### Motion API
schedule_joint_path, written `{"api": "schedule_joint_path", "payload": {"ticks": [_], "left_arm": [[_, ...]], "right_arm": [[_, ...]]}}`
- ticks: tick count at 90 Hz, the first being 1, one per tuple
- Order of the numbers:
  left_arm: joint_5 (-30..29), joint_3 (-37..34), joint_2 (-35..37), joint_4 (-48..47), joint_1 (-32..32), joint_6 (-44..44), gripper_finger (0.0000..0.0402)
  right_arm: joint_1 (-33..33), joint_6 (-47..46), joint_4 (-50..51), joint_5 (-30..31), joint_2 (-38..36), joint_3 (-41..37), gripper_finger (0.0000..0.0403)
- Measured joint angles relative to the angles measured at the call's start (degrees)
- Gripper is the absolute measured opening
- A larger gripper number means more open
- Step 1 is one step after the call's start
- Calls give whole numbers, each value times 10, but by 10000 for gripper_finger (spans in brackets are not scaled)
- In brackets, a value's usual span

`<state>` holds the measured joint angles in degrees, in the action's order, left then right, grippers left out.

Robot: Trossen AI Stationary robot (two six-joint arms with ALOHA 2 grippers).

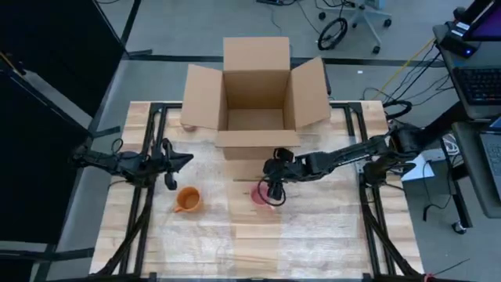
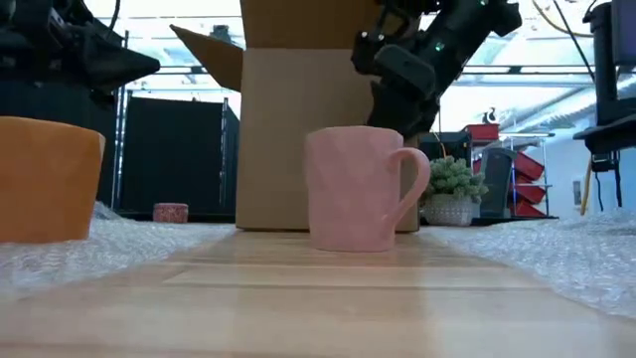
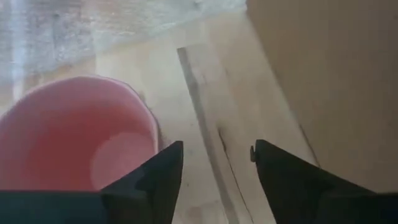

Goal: Wrap mug
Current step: Wrap the pink cup with bubble wrap

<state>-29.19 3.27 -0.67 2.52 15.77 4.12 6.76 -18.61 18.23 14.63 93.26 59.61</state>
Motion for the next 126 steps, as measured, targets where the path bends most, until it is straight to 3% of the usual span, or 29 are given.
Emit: {"api": "schedule_joint_path", "payload": {"ticks": [22, 59, 70, 87, 107, 126], "left_arm": [[0, 0, 0, 0, 0, 0, 0], [0, 0, 0, 0, 0, -1, 0], [0, 0, 0, 0, 0, 0, 0], [0, 0, 0, 0, 0, 0, 0], [2, 0, 0, 7, 0, 0, 0], [3, 0, -12, 24, 0, 0, 0]], "right_arm": [[4, -9, -19, -27, -41, 0, 176], [7, -64, -33, -77, 69, 3, 168], [-2, -57, -14, -89, 87, -1, 129], [-8, -30, 16, -102, 80, 1, 15], [13, -21, 193, -98, -12, 60, 7], [59, -137, 407, -103, -93, 43, 7]]}}
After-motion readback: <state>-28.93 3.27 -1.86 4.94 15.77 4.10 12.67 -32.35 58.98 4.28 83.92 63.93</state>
